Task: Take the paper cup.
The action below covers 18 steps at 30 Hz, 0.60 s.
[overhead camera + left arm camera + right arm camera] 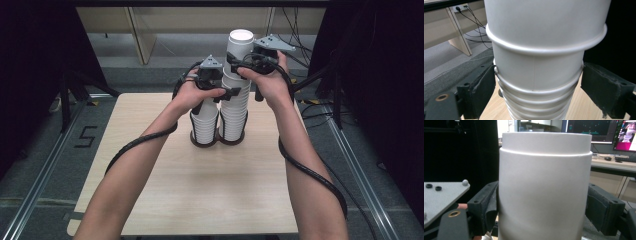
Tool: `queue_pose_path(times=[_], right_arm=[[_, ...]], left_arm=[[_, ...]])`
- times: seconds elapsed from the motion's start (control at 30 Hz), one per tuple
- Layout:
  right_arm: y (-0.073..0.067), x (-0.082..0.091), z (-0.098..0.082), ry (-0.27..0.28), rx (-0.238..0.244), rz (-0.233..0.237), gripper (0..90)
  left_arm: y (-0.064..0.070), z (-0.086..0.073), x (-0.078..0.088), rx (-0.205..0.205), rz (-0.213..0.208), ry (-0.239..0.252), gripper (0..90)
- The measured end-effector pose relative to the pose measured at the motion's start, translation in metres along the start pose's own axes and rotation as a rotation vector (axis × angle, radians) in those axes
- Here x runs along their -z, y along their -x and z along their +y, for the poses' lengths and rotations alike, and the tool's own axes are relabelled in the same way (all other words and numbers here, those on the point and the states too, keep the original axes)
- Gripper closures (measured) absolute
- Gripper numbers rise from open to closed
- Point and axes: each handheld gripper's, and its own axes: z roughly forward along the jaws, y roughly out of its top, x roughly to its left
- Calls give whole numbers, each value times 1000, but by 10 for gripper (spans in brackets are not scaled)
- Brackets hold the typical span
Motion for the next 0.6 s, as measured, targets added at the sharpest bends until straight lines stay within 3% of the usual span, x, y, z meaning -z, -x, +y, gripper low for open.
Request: queue_pose_path(times=[0.13,0.17,0.37,0.6], right_arm=[[-2,2,3,22,-6,-7,205],[-1,2,4,35,14,-11,206],[-1,5,12,79,24,-12,206],[-2,11,23,117,13,-16,207]], left_arm=[[0,0,0,-1,1,0,123],[0,0,0,-1,1,0,123],[0,0,0,-4,3,-3,123],[0,0,0,-3,6,-2,122]])
